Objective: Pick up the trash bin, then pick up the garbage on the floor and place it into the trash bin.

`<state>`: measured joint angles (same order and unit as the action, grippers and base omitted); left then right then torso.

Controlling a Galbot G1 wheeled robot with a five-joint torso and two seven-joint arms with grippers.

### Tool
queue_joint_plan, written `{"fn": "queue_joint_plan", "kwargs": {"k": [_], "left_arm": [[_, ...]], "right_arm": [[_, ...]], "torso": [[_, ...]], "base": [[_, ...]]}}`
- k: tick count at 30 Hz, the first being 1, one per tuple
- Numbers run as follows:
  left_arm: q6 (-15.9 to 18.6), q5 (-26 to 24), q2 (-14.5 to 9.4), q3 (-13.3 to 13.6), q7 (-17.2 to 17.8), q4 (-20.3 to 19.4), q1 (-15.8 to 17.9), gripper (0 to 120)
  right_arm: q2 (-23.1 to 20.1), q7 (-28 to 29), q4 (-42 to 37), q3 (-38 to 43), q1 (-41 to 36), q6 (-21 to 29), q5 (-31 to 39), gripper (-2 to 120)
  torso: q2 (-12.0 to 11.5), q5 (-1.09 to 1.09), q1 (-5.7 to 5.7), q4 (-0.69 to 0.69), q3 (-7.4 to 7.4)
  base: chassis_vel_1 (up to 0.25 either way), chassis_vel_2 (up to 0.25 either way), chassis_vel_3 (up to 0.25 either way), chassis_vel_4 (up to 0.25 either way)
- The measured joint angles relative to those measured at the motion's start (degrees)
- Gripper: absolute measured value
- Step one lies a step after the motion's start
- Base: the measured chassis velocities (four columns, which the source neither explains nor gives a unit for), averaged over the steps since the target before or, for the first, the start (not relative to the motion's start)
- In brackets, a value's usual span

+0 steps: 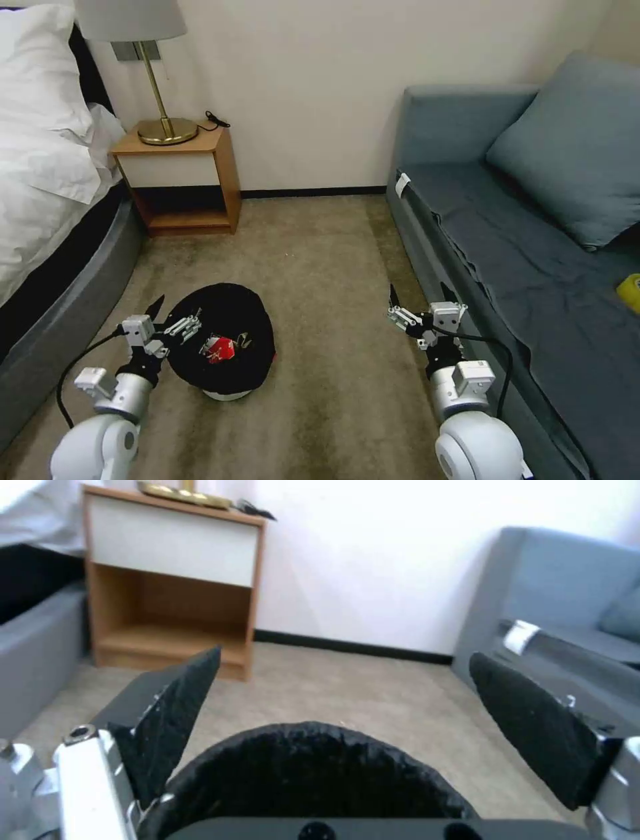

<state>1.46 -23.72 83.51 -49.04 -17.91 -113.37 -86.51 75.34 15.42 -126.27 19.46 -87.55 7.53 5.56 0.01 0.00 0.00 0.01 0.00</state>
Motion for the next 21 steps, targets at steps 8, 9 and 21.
{"fn": "queue_joint_plan", "kwargs": {"k": [8, 9, 21], "left_arm": [[-6.7, 3.6, 3.0, 0.1, 0.5, -1.2, -3.3, 100], [-7.8, 4.0, 3.4, 0.5, 0.3, -1.8, -4.3, 100], [-12.7, 5.5, 3.8, 1.0, 1.0, -2.2, -6.9, 100]], "right_arm": [[0.2, -0.9, -0.9, 0.9, -2.5, -0.9, -0.8, 100], [0.3, -1.0, -1.0, 1.0, -3.2, -1.2, -1.1, 100], [1.0, -1.6, -1.1, 1.0, -4.4, -2.2, -2.5, 100]], "torso": [[0.0, 0.00, 0.00, -0.01, 0.00], [0.0, 0.00, 0.00, 0.00, 0.00], [0.0, 0.00, 0.00, 0.00, 0.00]], "base": [[0.000, 0.000, 0.000, 0.000], [0.000, 0.000, 0.000, 0.000], [0.000, 0.000, 0.000, 0.000]]}}
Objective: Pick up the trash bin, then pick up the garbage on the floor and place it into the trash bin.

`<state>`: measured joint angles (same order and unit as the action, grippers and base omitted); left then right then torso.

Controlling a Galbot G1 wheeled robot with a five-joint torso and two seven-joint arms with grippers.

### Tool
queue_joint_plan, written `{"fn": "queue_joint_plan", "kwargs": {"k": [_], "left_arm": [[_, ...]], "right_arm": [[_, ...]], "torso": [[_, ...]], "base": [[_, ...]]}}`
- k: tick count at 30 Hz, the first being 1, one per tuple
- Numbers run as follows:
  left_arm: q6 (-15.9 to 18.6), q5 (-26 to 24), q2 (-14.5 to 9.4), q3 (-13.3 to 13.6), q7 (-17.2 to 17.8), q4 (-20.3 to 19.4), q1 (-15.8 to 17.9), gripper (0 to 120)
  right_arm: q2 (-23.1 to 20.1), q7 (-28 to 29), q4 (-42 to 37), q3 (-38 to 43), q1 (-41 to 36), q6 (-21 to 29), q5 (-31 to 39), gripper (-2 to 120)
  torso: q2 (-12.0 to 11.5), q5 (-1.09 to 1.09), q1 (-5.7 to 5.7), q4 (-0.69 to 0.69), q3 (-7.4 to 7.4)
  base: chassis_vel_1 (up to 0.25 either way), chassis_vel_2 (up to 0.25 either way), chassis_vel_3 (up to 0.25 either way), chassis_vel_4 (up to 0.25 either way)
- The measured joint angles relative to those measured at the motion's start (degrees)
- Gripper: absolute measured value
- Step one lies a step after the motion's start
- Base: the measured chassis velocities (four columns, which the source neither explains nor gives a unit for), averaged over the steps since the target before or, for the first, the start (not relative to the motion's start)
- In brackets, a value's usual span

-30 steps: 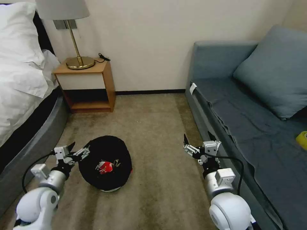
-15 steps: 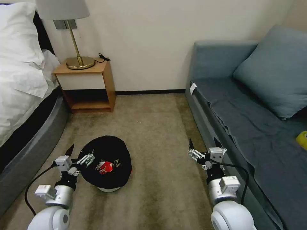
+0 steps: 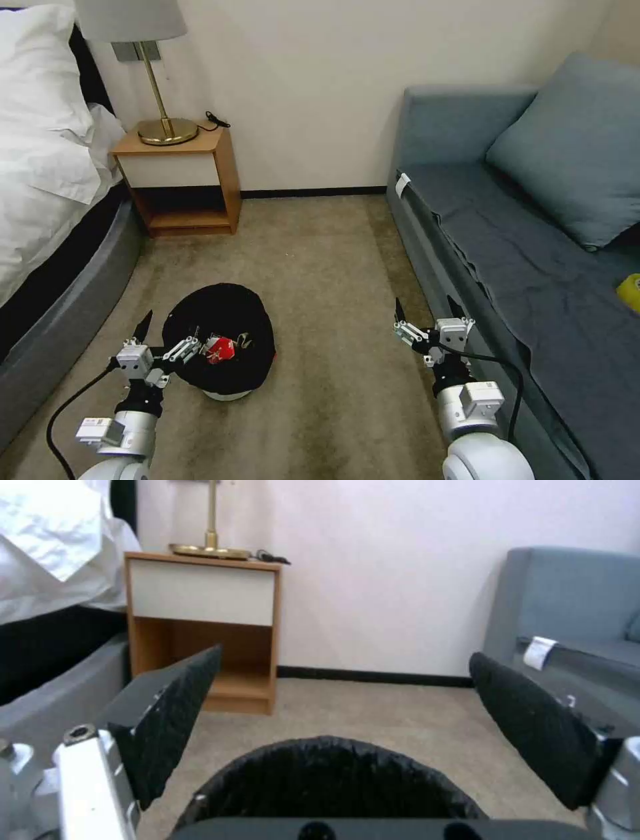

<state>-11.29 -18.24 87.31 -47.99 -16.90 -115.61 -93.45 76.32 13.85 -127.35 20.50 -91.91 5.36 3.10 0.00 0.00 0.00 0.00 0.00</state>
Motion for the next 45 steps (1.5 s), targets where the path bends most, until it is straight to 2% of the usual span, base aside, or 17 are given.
{"fn": "queue_joint_plan", "kwargs": {"k": [7, 12, 19, 45], "left_arm": [[-0.7, -1.9, -0.9, 1.1, 2.7, 0.0, 0.1, 100], [1.4, -4.5, -1.8, 1.2, 5.5, -0.7, 0.5, 100], [2.5, -4.1, -2.4, 1.3, 7.1, -0.7, 0.6, 100], [2.7, -3.8, -2.4, 1.3, 7.2, -0.7, 0.6, 100]], "right_arm": [[0.6, -0.4, 0.4, 0.1, 0.0, -0.1, -0.6, 100], [1.5, -0.7, 0.7, 0.0, -0.3, -0.3, -1.6, 100], [2.0, -1.1, 0.7, 0.7, -1.0, -0.7, -2.5, 100], [2.1, -1.1, 0.8, 0.9, -1.1, -0.7, -2.8, 100]], "torso": [[0.0, -0.01, 0.00, 0.00, 0.00], [0.0, 0.00, 0.00, 0.00, 0.00], [0.0, 0.00, 0.00, 0.00, 0.00], [0.0, 0.00, 0.00, 0.00, 0.00]], "base": [[0.000, 0.000, 0.000, 0.000], [0.000, 0.000, 0.000, 0.000], [0.000, 0.000, 0.000, 0.000], [0.000, 0.000, 0.000, 0.000]]}}
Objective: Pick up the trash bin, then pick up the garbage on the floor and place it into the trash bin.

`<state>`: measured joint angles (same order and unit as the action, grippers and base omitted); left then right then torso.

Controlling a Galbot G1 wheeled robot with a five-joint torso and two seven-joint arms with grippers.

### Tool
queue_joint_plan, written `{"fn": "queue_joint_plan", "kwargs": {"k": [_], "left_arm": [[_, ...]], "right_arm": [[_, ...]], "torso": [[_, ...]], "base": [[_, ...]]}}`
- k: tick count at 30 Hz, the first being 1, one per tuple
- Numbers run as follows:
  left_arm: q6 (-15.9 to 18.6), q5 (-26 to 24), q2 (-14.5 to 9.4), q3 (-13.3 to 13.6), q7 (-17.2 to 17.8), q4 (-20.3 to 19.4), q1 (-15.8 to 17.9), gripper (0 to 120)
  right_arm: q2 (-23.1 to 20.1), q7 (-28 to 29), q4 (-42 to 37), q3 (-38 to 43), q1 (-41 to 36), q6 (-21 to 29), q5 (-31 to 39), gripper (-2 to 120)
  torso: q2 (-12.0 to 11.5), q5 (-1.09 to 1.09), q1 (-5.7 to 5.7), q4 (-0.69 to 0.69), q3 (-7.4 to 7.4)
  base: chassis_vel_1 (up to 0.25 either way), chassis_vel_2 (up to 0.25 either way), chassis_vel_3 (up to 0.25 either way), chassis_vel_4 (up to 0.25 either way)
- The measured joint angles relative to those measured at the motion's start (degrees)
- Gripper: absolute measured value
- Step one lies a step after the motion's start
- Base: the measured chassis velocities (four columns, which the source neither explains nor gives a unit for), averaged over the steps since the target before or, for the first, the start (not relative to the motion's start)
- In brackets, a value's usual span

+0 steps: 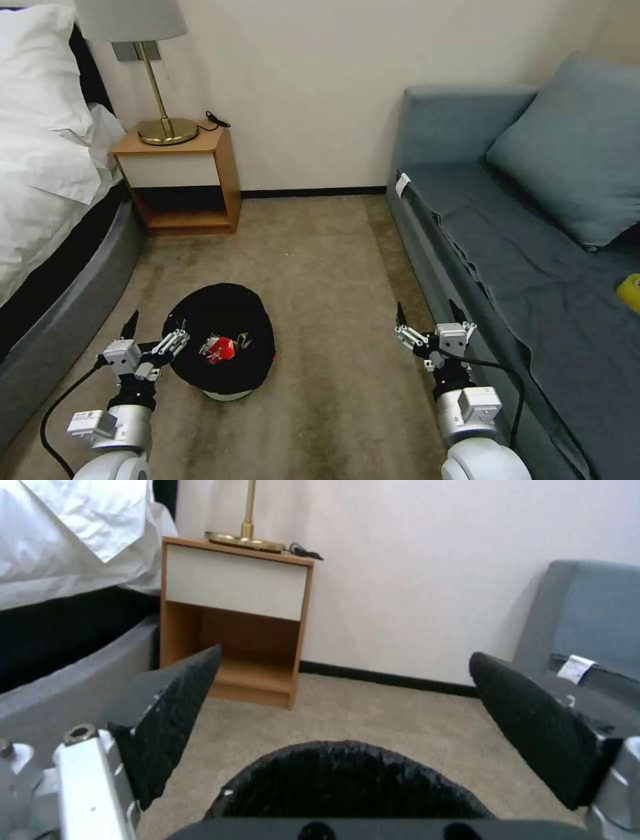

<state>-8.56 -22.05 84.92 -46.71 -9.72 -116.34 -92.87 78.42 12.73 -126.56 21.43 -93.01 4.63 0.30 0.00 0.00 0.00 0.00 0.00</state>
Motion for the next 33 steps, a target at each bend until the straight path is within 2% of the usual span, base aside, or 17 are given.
{"fn": "queue_joint_plan", "kwargs": {"k": [33], "left_arm": [[0.0, 0.0, 0.0, 0.0, -0.1, 0.0, 0.0, 100]], "right_arm": [[0.0, 0.1, 0.0, 0.0, 0.0, 0.1, 0.1, 100]], "torso": [[0.0, 0.00, 0.00, 0.00, 0.00]], "base": [[0.000, 0.000, 0.000, 0.000]]}}
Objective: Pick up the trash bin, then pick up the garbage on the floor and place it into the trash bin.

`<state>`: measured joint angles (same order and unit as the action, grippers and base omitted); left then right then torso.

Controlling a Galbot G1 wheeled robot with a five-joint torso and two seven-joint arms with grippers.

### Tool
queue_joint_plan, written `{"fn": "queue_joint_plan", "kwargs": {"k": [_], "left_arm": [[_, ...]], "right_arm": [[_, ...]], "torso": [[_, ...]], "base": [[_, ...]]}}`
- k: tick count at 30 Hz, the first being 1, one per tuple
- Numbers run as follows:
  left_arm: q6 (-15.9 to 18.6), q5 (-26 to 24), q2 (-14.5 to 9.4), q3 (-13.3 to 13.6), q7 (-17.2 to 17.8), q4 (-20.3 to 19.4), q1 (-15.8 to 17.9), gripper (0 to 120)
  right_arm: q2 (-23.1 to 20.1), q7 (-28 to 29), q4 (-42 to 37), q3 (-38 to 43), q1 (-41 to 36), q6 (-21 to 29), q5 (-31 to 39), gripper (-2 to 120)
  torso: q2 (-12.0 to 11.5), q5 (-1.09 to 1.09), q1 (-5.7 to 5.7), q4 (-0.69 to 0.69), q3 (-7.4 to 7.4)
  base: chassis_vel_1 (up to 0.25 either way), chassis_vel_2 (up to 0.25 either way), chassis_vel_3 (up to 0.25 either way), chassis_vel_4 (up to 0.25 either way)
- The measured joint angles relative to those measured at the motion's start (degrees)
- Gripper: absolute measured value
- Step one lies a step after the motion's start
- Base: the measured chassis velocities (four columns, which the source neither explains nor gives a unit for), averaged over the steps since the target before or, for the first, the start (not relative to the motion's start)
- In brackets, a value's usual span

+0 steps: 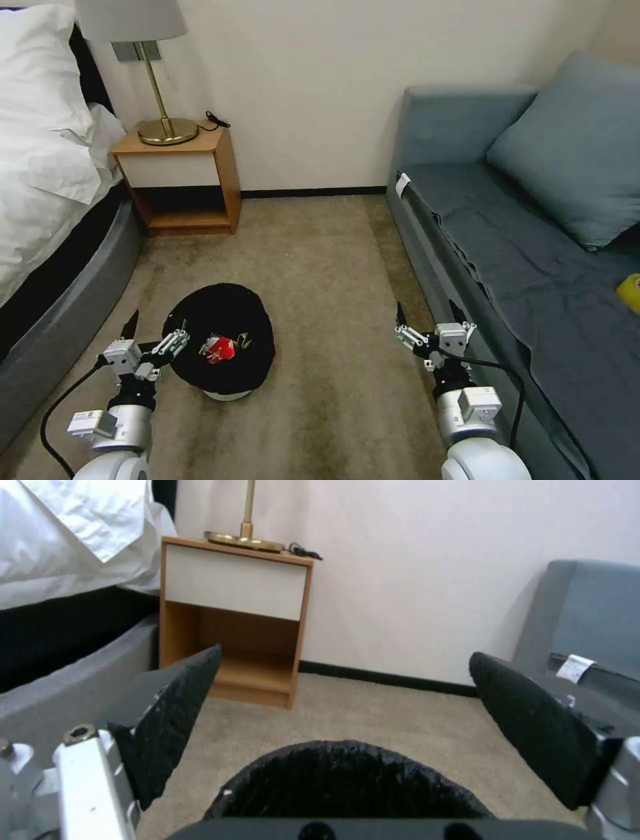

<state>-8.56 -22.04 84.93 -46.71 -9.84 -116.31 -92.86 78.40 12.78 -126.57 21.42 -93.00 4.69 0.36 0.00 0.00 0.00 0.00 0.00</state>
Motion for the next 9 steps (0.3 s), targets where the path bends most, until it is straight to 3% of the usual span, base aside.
{"fn": "queue_joint_plan", "kwargs": {"k": [9], "left_arm": [[0.0, 0.0, 0.0, 0.0, 0.0, 0.0, 0.0, 100]], "right_arm": [[0.0, 0.0, 0.0, 0.0, 0.0, 0.0, 0.0, 100]], "torso": [[0.0, 0.00, 0.00, 0.00, 0.00]], "base": [[0.000, 0.000, 0.000, 0.000]]}}
